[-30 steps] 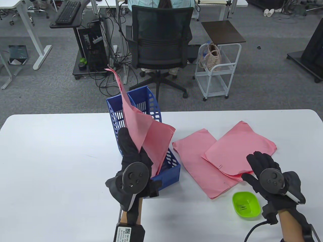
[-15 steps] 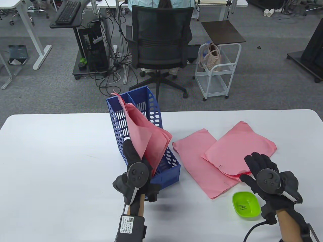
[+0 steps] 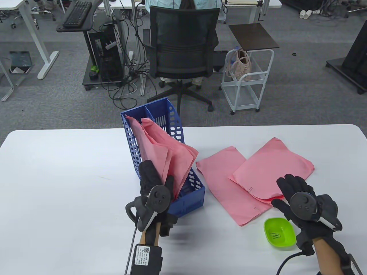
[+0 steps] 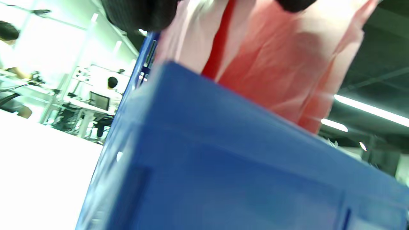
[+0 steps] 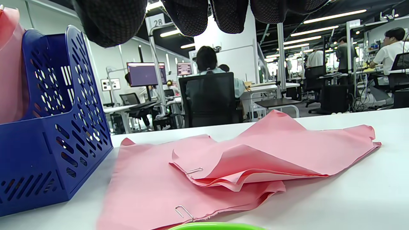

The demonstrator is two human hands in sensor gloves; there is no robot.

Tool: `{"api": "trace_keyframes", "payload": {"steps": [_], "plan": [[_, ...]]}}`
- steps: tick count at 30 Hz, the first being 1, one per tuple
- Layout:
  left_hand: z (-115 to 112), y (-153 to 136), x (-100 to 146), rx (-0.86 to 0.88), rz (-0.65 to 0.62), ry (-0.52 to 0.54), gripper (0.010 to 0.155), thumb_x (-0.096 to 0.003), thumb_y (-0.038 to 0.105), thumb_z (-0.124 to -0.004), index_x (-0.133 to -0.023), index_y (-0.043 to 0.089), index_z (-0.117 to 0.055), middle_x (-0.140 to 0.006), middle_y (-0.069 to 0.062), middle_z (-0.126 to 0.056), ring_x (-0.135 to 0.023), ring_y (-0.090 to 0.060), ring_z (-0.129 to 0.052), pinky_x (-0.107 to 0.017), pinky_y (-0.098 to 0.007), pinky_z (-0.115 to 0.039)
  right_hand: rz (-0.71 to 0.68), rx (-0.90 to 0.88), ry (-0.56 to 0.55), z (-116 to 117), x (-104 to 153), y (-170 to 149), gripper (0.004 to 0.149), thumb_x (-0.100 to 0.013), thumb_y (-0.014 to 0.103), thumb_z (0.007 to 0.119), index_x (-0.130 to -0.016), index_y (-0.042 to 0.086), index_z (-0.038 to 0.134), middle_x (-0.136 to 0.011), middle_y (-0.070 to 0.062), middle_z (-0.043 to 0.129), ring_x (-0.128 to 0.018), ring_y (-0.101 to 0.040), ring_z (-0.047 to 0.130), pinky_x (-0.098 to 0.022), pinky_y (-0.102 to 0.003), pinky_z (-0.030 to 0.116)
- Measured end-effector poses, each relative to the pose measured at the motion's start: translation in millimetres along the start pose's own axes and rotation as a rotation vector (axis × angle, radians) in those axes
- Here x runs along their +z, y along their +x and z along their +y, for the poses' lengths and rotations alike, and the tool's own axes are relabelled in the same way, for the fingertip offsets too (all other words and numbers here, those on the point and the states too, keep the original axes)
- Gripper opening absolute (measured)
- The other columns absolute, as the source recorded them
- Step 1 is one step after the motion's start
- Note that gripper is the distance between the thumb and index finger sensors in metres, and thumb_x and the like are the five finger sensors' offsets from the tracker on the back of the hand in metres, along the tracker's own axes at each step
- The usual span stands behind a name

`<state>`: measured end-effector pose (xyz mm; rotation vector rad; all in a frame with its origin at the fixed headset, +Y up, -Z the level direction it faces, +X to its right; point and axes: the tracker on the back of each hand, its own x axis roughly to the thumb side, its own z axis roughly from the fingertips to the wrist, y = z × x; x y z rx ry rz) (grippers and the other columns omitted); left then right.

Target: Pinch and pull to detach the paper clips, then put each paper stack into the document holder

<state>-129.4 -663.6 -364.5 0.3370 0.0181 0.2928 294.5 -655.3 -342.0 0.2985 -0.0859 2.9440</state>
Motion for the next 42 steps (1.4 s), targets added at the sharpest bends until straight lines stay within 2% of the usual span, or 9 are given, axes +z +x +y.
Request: {"api": "trace_keyframes", "payload": {"steps": [2,9,15,21,24,26,30,37,42], "plan": [[3,1,2,-0.063,-0.053,-0.019,0.093,-0.0577,0.058,-0.043,-0.115,-0.003,-0.002,-0.117,-0.037,-0.015,-0.109,-0.058,-0.035,-0.076,-0.068,-0.041,-0.002,0.004,0.002,1,0,1,0.074,-0.057,0.048,0.06,-0.117,0.012,0.035,-0.123,-0.029,0.03,-0.11,-0.058,0.029,-0.08,-0.066,0.034],[5,4,7,-0.209,-0.167,-0.135,0.092,-0.055,0.061,-0.034,-0.115,0.002,0.003,-0.116,-0.035,-0.002,-0.107,-0.062,-0.013,-0.074,-0.073,-0.025,-0.006,0.015,0.01,3,-2,2,0.071,-0.058,0.046,0.06,-0.117,0.013,0.036,-0.122,-0.029,0.031,-0.11,-0.057,0.03,-0.08,-0.066,0.035],[-2,1,13,-0.263,-0.215,-0.191,0.091,-0.054,0.061,-0.031,-0.113,0.003,0.006,-0.114,-0.033,0.004,-0.104,-0.061,-0.003,-0.073,-0.072,-0.017,-0.007,0.034,0.027,7,-3,4,0.068,-0.059,0.043,0.06,-0.116,0.014,0.037,-0.122,-0.028,0.031,-0.11,-0.057,0.031,-0.08,-0.066,0.036],[-1,-2,17,-0.255,-0.246,-0.175,0.091,-0.0534,0.061,-0.032,-0.113,0.004,0.006,-0.114,-0.032,0.005,-0.103,-0.061,-0.001,-0.072,-0.072,-0.014,0.039,0.019,0.071,6,-8,-1,0.069,-0.058,0.04,0.067,-0.116,0.018,0.037,-0.123,-0.028,0.028,-0.11,-0.058,0.027,-0.08,-0.067,0.032],[6,-4,18,-0.241,-0.244,-0.156,0.092,-0.0531,0.062,-0.032,-0.113,0.003,0.007,-0.114,-0.033,0.005,-0.102,-0.061,-0.001,-0.071,-0.072,-0.014,0.088,0.103,0.184,15,-22,-6,0.071,-0.057,0.035,0.073,-0.116,0.023,0.035,-0.124,-0.027,0.023,-0.11,-0.058,0.023,-0.081,-0.067,0.03],[11,-5,18,-0.21,-0.242,-0.134,0.091,-0.0536,0.061,-0.032,-0.113,0.003,0.007,-0.114,-0.032,0.004,-0.102,-0.061,-0.001,-0.072,-0.072,-0.014,0.159,0.251,0.338,23,-35,-10,0.076,-0.057,0.034,0.075,-0.116,0.027,0.027,-0.124,-0.026,0.015,-0.11,-0.058,0.017,-0.081,-0.067,0.026],[19,-7,18,-0.179,-0.238,-0.106,0.092,-0.0537,0.061,-0.032,-0.113,0.003,0.006,-0.114,-0.032,0.004,-0.103,-0.061,-0.001,-0.072,-0.072,-0.015,0.241,0.364,0.494,40,-56,-19,0.082,-0.056,0.034,0.077,-0.115,0.029,0.021,-0.123,-0.025,0.007,-0.109,-0.058,0.012,-0.081,-0.067,0.024],[26,-8,19,-0.169,-0.234,-0.081,0.092,-0.0539,0.061,-0.034,-0.114,0.004,0.006,-0.115,-0.032,0.004,-0.103,-0.061,-0.001,-0.072,-0.072,-0.015,0.356,0.371,0.642,69,-81,-35,0.085,-0.055,0.037,0.076,-0.115,0.028,0.017,-0.122,-0.027,0.005,-0.109,-0.059,0.012,-0.081,-0.067,0.024],[31,-10,19,-0.151,-0.228,-0.064,0.091,-0.0542,0.061,-0.034,-0.114,0.004,0.005,-0.115,-0.031,0.004,-0.103,-0.06,-0.002,-0.072,-0.071,-0.015,0.365,0.378,0.629,83,-88,-38,0.079,-0.056,0.035,0.075,-0.112,0.034,0.019,-0.123,-0.022,0.006,-0.109,-0.058,0.016,-0.081,-0.067,0.026]]}}
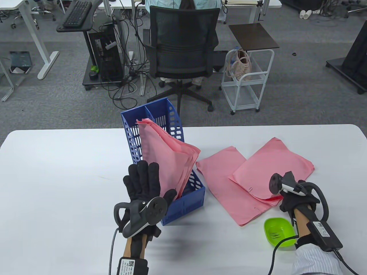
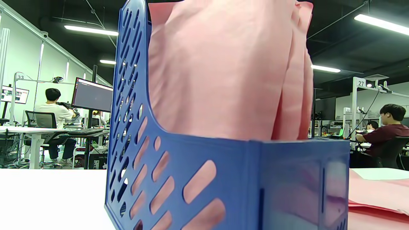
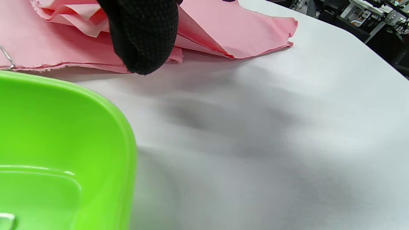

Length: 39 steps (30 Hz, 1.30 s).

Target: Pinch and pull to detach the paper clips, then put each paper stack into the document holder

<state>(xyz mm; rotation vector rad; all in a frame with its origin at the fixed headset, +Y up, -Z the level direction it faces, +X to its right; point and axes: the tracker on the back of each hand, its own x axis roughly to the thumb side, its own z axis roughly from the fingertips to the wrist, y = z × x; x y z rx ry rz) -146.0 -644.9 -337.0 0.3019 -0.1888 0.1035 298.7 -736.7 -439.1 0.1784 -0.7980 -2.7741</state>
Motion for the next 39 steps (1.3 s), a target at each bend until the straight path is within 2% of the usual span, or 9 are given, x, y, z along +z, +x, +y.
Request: {"api": "trace_keyframes", "payload": {"steps": [3,5,10,15,23,29,39], "plan": [[2,-2,0,0.024,0.004,0.005,0.092,-0.0541,0.061,-0.034,-0.114,0.004,0.005,-0.115,-0.032,0.004,-0.102,-0.061,-0.001,-0.072,-0.072,-0.015,-0.018,-0.034,-0.07,1,-1,4,0.065,-0.058,0.033,0.071,-0.11,0.037,0.032,-0.123,-0.018,0.011,-0.111,-0.056,0.019,-0.081,-0.066,0.027],[2,-2,0,0.025,0.004,0.009,0.092,-0.054,0.061,-0.034,-0.114,0.004,0.005,-0.115,-0.032,0.004,-0.102,-0.061,-0.001,-0.072,-0.071,-0.015,-0.041,-0.066,-0.101,-1,-1,5,0.047,-0.061,0.033,0.061,-0.107,0.037,0.05,-0.124,-0.015,0.017,-0.11,-0.058,0.026,-0.081,-0.065,0.033],[2,-3,0,0.028,0.006,0.016,0.091,-0.0542,0.061,-0.034,-0.114,0.004,0.005,-0.115,-0.032,0.004,-0.102,-0.061,-0.002,-0.072,-0.071,-0.015,-0.064,-0.115,-0.146,-12,4,4,0.044,-0.061,0.031,0.06,-0.104,0.037,0.055,-0.124,-0.017,0.017,-0.109,-0.06,0.032,-0.08,-0.065,0.038],[1,-4,0,0.034,0.005,0.024,0.091,-0.0541,0.061,-0.034,-0.114,0.004,0.004,-0.115,-0.032,0.004,-0.103,-0.061,-0.002,-0.072,-0.071,-0.016,-0.075,-0.16,-0.259,-33,22,-5,0.043,-0.06,0.03,0.059,-0.103,0.036,0.056,-0.124,-0.018,0.021,-0.106,-0.064,0.039,-0.078,-0.065,0.044],[3,-5,2,0.068,-0.001,0.042,0.091,-0.0545,0.061,-0.034,-0.115,0.004,0.003,-0.115,-0.031,0.003,-0.103,-0.061,-0.003,-0.073,-0.071,-0.017,-0.12,-0.28,-0.531,-73,68,-29,0.042,-0.06,0.028,0.059,-0.102,0.034,0.058,-0.124,-0.018,0.025,-0.107,-0.06,0.043,-0.078,-0.064,0.045],[4,-6,2,0.092,-0.007,0.051,0.091,-0.0542,0.061,-0.034,-0.115,0.004,0.002,-0.115,-0.031,0.003,-0.103,-0.061,-0.004,-0.073,-0.072,-0.018,-0.178,-0.343,-0.823,-98,113,-45,0.041,-0.06,0.027,0.059,-0.1,0.033,0.061,-0.123,-0.019,0.028,-0.107,-0.057,0.046,-0.078,-0.062,0.047],[5,-2,3,0.133,-0.038,0.045,0.092,-0.0536,0.062,-0.035,-0.116,0.005,0.0,-0.117,-0.03,0.0,-0.105,-0.061,-0.006,-0.074,-0.072,-0.021,-0.342,-0.263,-1.194,-127,204,-41,0.04,-0.059,0.03,0.058,-0.099,0.033,0.061,-0.121,-0.019,0.039,-0.104,-0.048,0.061,-0.076,-0.054,0.058]]}}
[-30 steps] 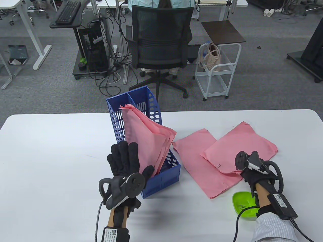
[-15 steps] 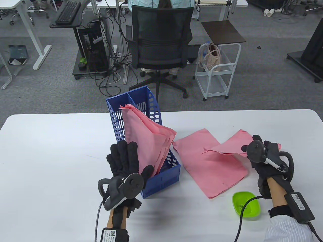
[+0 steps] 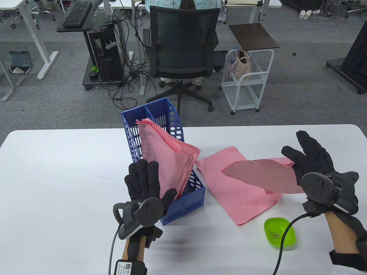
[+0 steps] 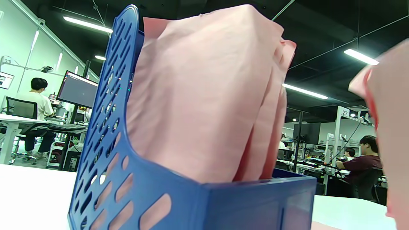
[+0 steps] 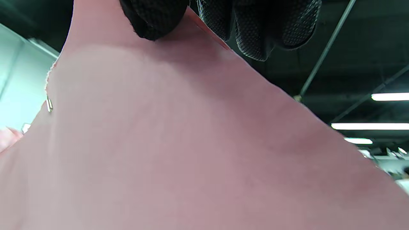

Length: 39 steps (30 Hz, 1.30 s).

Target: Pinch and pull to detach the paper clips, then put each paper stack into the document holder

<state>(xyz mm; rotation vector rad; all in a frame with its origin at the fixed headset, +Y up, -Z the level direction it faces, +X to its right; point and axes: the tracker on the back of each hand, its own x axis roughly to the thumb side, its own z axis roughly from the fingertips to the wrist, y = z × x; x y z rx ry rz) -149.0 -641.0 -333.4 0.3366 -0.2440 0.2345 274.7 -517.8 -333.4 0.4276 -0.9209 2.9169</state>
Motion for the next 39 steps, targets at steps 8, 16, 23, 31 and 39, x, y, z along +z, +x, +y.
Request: {"api": "trace_keyframes", "payload": {"steps": [8,16,23,31,39], "plan": [[6,17,-2,0.339,-0.214,-0.146,0.105,-0.0435,0.073,-0.041,-0.118,0.009,-0.006,-0.122,-0.029,-0.011,-0.109,-0.061,-0.019,-0.074,-0.076,-0.03,-0.067,-0.281,-0.067,-29,6,37,0.04,-0.06,0.03,0.059,-0.099,0.032,0.063,-0.118,-0.019,0.051,-0.099,-0.042,0.072,-0.072,-0.05,0.065],[20,34,0,0.633,-0.425,-0.232,0.111,-0.0404,0.076,-0.055,-0.121,0.016,-0.007,-0.128,-0.022,-0.019,-0.119,-0.052,-0.035,-0.079,-0.074,-0.038,-0.076,-0.515,-0.065,-25,9,54,0.04,-0.06,0.031,0.059,-0.099,0.031,0.063,-0.113,-0.018,0.062,-0.092,-0.036,0.082,-0.068,-0.045,0.072],[26,40,3,0.655,-0.427,-0.207,0.092,-0.0479,0.065,-0.065,-0.122,0.021,-0.033,-0.124,-0.013,-0.053,-0.111,-0.038,-0.072,-0.077,-0.064,-0.062,-0.058,-0.764,-0.04,-4,13,62,0.04,-0.06,0.031,0.059,-0.099,0.031,0.064,-0.111,-0.017,0.065,-0.09,-0.034,0.085,-0.066,-0.043,0.074],[30,45,4,0.693,-0.386,-0.142,0.045,-0.0569,0.045,-0.066,-0.098,0.031,-0.076,-0.089,-0.001,-0.095,-0.072,-0.021,-0.103,-0.059,-0.04,-0.085,-0.032,-0.927,-0.01,22,22,69,0.04,-0.06,0.031,0.059,-0.1,0.029,0.063,-0.111,-0.018,0.066,-0.089,-0.034,0.086,-0.065,-0.043,0.075],[48,44,11,0.499,-0.295,-0.035,0.042,-0.0562,0.042,-0.068,-0.093,0.026,-0.082,-0.077,-0.001,-0.1,-0.06,-0.018,-0.107,-0.051,-0.036,-0.088,-0.015,-0.79,-0.056,21,32,65,0.058,-0.059,0.039,0.064,-0.111,0.016,0.05,-0.115,-0.024,0.053,-0.096,-0.041,0.075,-0.07,-0.048,0.068]]}}
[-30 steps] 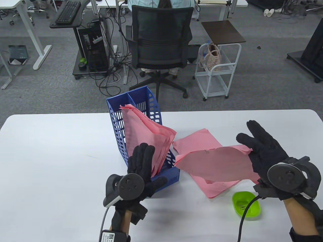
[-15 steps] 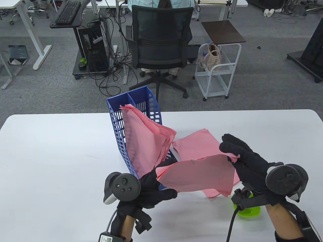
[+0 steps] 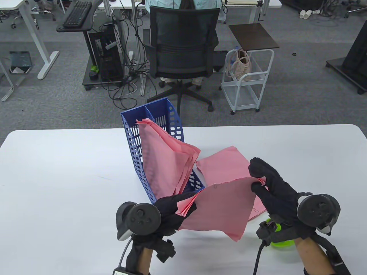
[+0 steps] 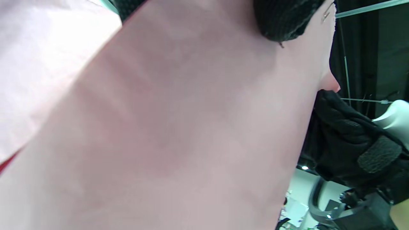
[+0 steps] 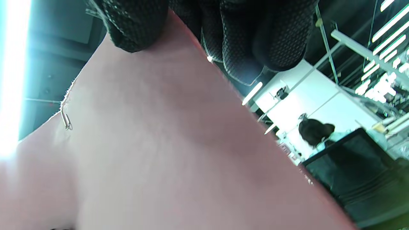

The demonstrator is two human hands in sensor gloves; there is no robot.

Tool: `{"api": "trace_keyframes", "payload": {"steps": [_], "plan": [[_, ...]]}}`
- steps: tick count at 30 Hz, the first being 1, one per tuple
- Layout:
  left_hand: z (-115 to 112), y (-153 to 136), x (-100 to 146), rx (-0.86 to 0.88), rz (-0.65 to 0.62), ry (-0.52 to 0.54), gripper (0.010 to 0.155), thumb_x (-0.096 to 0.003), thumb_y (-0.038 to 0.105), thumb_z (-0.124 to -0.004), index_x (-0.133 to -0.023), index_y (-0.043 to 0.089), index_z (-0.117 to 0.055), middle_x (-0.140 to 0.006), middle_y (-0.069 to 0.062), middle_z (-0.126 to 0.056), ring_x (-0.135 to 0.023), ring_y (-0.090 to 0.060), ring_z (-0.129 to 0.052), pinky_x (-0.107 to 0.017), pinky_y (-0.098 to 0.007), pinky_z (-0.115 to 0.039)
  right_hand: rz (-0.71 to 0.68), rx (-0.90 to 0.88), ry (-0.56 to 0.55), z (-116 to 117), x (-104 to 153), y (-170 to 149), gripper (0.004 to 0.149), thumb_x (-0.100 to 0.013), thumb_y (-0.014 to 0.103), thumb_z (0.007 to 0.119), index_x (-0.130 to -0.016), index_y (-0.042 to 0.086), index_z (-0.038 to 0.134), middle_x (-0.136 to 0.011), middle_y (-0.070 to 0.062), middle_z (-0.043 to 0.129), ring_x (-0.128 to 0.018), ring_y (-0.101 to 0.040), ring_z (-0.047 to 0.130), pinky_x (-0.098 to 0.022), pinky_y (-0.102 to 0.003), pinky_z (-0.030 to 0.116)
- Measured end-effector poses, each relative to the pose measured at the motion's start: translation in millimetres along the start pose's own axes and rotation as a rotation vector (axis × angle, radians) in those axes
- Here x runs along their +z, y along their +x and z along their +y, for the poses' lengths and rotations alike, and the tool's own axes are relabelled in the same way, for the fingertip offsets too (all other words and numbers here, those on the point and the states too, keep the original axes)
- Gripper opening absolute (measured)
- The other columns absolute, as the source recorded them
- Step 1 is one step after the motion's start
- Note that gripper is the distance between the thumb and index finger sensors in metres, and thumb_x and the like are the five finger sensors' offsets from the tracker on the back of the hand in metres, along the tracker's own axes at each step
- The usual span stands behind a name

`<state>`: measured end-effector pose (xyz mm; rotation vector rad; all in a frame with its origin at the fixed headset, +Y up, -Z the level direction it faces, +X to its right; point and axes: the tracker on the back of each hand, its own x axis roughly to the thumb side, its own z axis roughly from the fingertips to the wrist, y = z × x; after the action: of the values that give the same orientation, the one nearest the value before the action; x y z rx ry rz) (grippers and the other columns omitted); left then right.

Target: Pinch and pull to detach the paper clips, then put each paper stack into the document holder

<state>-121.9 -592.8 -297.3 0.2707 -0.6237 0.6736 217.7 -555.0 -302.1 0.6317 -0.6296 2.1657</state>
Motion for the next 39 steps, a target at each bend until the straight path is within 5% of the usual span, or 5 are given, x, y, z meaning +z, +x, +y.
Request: {"api": "trace_keyframes", "payload": {"steps": [8,17,26,39], "plan": [[-1,13,-2,-0.189,0.034,-0.068,0.042,-0.0551,0.042,-0.07,-0.091,0.025,-0.084,-0.073,-0.001,-0.102,-0.056,-0.017,-0.108,-0.049,-0.036,-0.089,-0.12,0.258,-0.047,1,2,23,0.067,-0.058,0.042,0.066,-0.114,0.013,0.043,-0.118,-0.028,0.043,-0.102,-0.048,0.062,-0.076,-0.054,0.058],[-12,27,-6,-0.32,0.032,-0.175,0.042,-0.0545,0.042,-0.07,-0.09,0.026,-0.085,-0.073,0.0,-0.103,-0.055,-0.016,-0.108,-0.049,-0.035,-0.089,-0.309,0.506,0.078,36,8,52,0.061,-0.053,0.045,0.072,-0.107,0.018,0.058,-0.111,-0.018,0.065,-0.092,-0.037,0.081,-0.07,-0.046,0.07],[-14,31,-7,-0.366,0.029,-0.224,0.042,-0.054,0.042,-0.07,-0.09,0.026,-0.085,-0.073,0.001,-0.103,-0.056,-0.016,-0.108,-0.05,-0.036,-0.089,-0.336,0.524,0.178,54,8,53,0.039,-0.052,0.041,0.075,-0.088,0.025,0.077,-0.09,-0.006,0.089,-0.069,-0.024,0.098,-0.056,-0.036,0.081],[-13,32,-8,-0.383,0.04,-0.277,0.041,-0.0536,0.043,-0.07,-0.089,0.029,-0.086,-0.073,0.002,-0.103,-0.057,-0.015,-0.108,-0.051,-0.036,-0.089,-0.318,0.48,0.209,45,15,42,0.034,-0.053,0.04,0.074,-0.085,0.027,0.08,-0.088,-0.004,0.091,-0.067,-0.023,0.099,-0.055,-0.035,0.082]]}}
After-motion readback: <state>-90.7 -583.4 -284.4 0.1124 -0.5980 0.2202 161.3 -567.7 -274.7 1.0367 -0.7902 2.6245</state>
